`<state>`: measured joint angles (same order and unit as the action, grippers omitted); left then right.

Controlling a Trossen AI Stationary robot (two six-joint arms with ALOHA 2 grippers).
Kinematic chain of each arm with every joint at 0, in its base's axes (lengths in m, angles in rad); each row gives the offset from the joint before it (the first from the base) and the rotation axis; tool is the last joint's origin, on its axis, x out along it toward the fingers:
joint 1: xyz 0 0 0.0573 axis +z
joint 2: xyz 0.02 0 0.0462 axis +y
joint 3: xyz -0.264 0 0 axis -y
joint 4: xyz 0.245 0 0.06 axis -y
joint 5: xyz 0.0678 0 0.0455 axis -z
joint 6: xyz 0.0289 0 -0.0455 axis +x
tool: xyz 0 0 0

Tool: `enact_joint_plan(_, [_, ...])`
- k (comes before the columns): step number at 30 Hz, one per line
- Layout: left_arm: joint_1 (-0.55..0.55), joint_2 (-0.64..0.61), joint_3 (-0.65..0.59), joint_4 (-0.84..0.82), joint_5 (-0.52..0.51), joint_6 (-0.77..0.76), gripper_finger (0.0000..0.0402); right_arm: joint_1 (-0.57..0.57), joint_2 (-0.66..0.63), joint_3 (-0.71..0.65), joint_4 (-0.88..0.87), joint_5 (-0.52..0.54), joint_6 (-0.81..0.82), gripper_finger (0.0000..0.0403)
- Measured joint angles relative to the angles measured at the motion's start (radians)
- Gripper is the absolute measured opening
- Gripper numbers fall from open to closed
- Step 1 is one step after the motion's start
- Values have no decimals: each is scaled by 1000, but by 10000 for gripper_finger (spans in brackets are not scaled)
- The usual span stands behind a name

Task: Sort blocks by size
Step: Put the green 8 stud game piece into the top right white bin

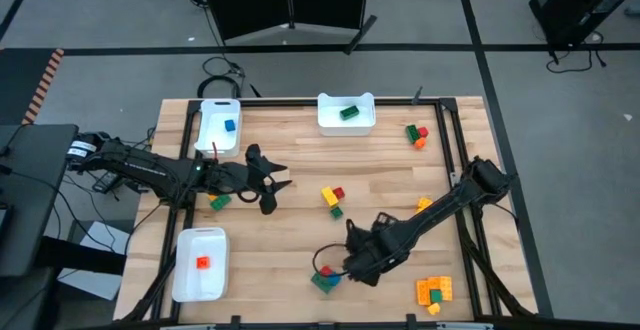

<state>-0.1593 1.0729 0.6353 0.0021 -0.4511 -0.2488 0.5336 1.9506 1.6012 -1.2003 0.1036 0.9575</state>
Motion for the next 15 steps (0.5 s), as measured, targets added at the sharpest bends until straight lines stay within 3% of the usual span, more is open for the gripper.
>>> enact_joint_plan(9, [0,0,0,-1,0,0,209,45,31,-32,275,-24,-935,296])
enact_joint_plan(12, [-1,0,0,-8,0,0,209,51,53,-32,304,-48,-1053,285])
enact_joint_plan(15, [-5,0,0,-18,1,0,209,51,83,-33,278,-53,-1072,275])
